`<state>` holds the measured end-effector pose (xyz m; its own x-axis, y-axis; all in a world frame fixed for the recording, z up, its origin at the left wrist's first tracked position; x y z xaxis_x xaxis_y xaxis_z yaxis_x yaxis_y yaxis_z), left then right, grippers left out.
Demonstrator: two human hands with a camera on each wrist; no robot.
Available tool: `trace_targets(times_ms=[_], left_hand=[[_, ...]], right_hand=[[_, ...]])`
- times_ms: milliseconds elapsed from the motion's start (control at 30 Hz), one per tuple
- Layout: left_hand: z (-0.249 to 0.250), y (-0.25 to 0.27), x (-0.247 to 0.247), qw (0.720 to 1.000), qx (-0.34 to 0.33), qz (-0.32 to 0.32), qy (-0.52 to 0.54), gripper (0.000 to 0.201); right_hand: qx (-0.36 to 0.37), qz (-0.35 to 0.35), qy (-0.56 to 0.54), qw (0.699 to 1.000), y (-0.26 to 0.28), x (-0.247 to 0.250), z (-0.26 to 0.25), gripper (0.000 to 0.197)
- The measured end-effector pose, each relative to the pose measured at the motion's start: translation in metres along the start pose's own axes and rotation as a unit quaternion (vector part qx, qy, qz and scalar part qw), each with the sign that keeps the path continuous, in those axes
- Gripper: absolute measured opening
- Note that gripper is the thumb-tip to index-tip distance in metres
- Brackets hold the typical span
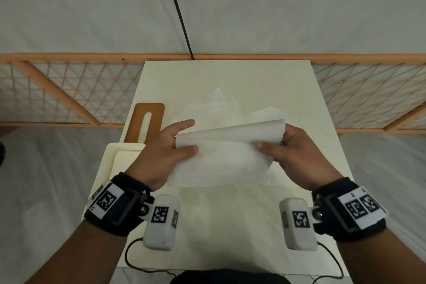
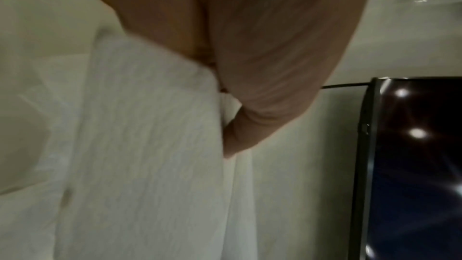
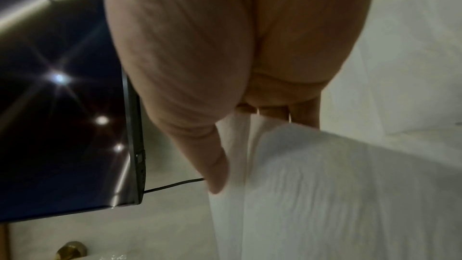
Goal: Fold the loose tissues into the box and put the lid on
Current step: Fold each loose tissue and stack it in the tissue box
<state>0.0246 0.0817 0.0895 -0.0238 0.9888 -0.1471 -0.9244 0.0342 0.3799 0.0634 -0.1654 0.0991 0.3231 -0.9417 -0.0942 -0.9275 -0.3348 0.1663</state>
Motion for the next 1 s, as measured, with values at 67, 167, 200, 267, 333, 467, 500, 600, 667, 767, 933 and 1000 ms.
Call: trace_targets(times_ms=[67, 167, 200, 267, 333, 467, 500, 600, 667, 767, 933, 1000], left_hand=[[-0.004, 0.0, 0.001, 1.0, -0.006, 0.007, 0.005, 0.054], [-0.008, 0.001, 0.001, 0.999, -0.015, 0.027, 0.005, 0.052], [-0.008, 0.002, 0.001, 0.999, -0.025, 0.031, 0.005, 0.053], [-0.001, 0.005, 0.002, 0.998, -0.056, 0.028, 0.018, 0.055], [0.008, 0.01, 0.002, 0.995, -0.093, 0.015, 0.046, 0.056], [0.021, 0.021, 0.001, 0.986, -0.146, -0.015, 0.078, 0.05], [0.023, 0.022, 0.002, 0.985, -0.152, -0.019, 0.08, 0.049], [0.025, 0.024, 0.008, 0.98, -0.149, -0.059, 0.118, 0.049], [0.025, 0.026, 0.009, 0.973, -0.152, -0.085, 0.153, 0.035], [0.016, 0.023, 0.023, 0.983, -0.141, 0.012, 0.121, 0.033], [0.014, 0.025, 0.018, 0.978, -0.195, 0.06, -0.039, 0.023], [0.008, 0.024, 0.017, 0.981, -0.182, 0.055, -0.045, 0.024]], right_hand=[[-0.007, -0.004, 0.01, 1.0, 0.005, 0.001, 0.001, 0.026], [-0.001, -0.003, 0.033, 0.999, 0.008, 0.001, -0.002, 0.023], [0.01, 0.007, 0.027, 1.0, 0.009, 0.003, -0.004, 0.024], [0.042, 0.02, 0.004, 0.999, 0.011, 0.006, -0.012, 0.028], [0.082, 0.017, -0.009, 0.996, 0.014, 0.006, -0.021, 0.028], [0.133, 0.004, -0.021, 0.991, 0.013, 0.007, -0.028, 0.031], [0.136, 0.003, -0.017, 0.991, 0.012, 0.008, -0.026, 0.036], [0.117, 0.002, -0.042, 0.992, 0.012, 0.011, -0.019, 0.027], [0.09, -0.007, -0.085, 0.992, 0.011, 0.014, -0.016, 0.027], [0.057, -0.063, -0.154, 0.984, 0.009, 0.012, -0.009, 0.029], [-0.016, 0.001, -0.17, 0.985, 0.006, 0.017, 0.017, 0.067], [-0.005, 0.036, -0.117, 0.992, 0.009, 0.017, 0.016, 0.039]])
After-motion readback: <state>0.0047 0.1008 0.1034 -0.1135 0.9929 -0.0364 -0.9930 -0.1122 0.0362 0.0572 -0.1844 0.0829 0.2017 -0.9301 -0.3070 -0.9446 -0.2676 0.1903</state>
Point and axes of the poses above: each hand's wrist, its own y-axis away from the middle knuckle, its own x-axis out of the back of the hand, z = x × y, the point moved 8 cm from there along -y, towards the middle knuckle
